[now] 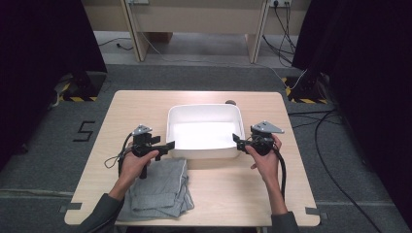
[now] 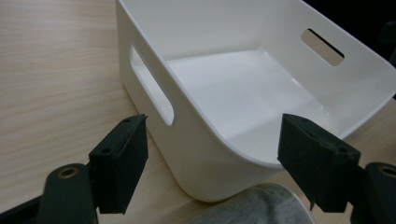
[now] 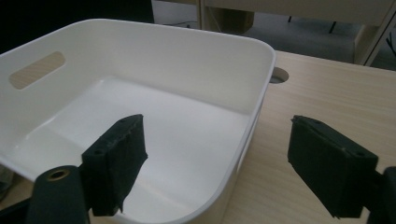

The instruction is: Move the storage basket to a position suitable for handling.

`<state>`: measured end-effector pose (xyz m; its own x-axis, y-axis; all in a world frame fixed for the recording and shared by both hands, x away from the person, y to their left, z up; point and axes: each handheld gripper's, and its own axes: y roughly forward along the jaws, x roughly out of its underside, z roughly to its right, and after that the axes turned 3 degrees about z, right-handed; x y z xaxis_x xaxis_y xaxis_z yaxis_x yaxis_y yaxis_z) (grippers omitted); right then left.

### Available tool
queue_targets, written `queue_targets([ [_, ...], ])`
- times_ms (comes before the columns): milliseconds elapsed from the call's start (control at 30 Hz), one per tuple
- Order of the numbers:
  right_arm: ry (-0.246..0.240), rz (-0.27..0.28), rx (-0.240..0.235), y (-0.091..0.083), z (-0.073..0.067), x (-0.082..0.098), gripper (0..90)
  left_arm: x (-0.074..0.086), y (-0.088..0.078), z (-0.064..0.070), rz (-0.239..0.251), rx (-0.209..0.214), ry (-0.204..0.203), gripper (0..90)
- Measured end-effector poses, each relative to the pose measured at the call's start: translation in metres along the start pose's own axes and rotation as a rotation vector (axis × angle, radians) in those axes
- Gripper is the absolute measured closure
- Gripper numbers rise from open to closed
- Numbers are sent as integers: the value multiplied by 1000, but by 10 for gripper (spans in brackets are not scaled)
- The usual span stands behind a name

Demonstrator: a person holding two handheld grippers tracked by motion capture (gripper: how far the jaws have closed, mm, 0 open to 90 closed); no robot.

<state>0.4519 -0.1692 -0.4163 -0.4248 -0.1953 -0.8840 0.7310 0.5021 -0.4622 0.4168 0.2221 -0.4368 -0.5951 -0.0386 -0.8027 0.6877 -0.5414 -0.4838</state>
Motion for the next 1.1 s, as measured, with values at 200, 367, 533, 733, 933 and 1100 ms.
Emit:
queue_targets([
  [200,-66,-12,-30,-17,-19,1,206,9,-30,8,12,28,35,218],
  [367,-58,-24,-56,-30,-34,13,226,24,-48,8,-4,11,78,217],
  [533,-93,-50,-87,-39,-54,34,255,40,-59,5,-25,-12,105,219],
  [733,-108,-120,-122,-29,-66,56,263,53,-71,4,-23,-4,79,218],
  [933,-126,-139,-151,-21,-75,62,262,66,-84,-2,-27,-25,68,215],
  [1100,-136,-148,-161,-19,-79,63,256,77,-93,-12,-41,-65,48,183],
])
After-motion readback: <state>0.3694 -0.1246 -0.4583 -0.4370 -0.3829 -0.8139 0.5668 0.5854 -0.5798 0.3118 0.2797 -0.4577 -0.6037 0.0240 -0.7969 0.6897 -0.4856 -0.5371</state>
